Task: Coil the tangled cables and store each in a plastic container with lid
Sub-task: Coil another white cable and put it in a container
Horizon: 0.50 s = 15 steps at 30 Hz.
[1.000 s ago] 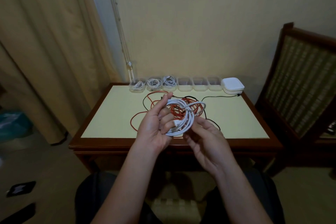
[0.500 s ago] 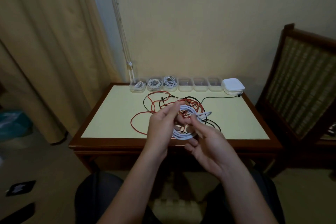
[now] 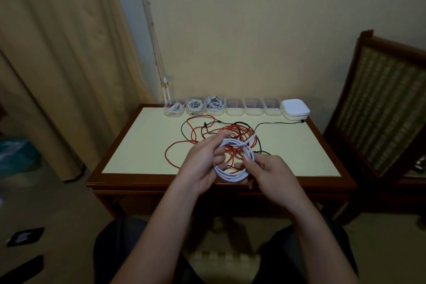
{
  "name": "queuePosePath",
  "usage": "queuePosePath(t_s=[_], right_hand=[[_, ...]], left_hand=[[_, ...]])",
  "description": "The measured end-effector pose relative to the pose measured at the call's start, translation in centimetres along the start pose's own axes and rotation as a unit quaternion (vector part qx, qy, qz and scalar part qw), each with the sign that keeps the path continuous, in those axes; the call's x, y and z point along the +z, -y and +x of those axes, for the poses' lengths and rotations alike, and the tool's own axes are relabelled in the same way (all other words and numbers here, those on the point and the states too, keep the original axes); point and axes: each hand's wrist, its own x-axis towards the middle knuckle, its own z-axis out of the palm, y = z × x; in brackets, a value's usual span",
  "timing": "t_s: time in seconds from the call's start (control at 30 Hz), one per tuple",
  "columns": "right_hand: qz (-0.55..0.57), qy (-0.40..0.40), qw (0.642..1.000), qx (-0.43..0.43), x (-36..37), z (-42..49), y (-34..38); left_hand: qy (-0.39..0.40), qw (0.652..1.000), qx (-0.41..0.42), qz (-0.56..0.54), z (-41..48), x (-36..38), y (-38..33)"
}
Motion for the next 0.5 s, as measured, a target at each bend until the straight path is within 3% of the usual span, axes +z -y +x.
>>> queuePosePath(t_s=[0.1, 0.17, 0.23, 0.5], right_hand=[[-0.075, 0.03, 0.996, -0.026, -1.7, -0.4, 0.6], [-0.056, 0.074, 0.994, -0.056, -2.9, -1.0, 0.6], [-0.023, 0.072, 0.994, -0.076, -3.9, -1.4, 0.6], [-0.018, -0.06, 0.993, -0.101, -4.0, -0.9, -0.5]], left_hand=[[-0.101, 0.993, 0.036, -0.058, 0.9, -1.5, -1.3], [-0.127, 0.986, 0.045, -0.098, 1.0, -2.3, -2.7], [-0.115, 0.983, 0.044, -0.133, 0.9, -2.3, -3.6], [-0.053, 0.976, 0.002, -0.211, 0.7, -0.6, -3.5]])
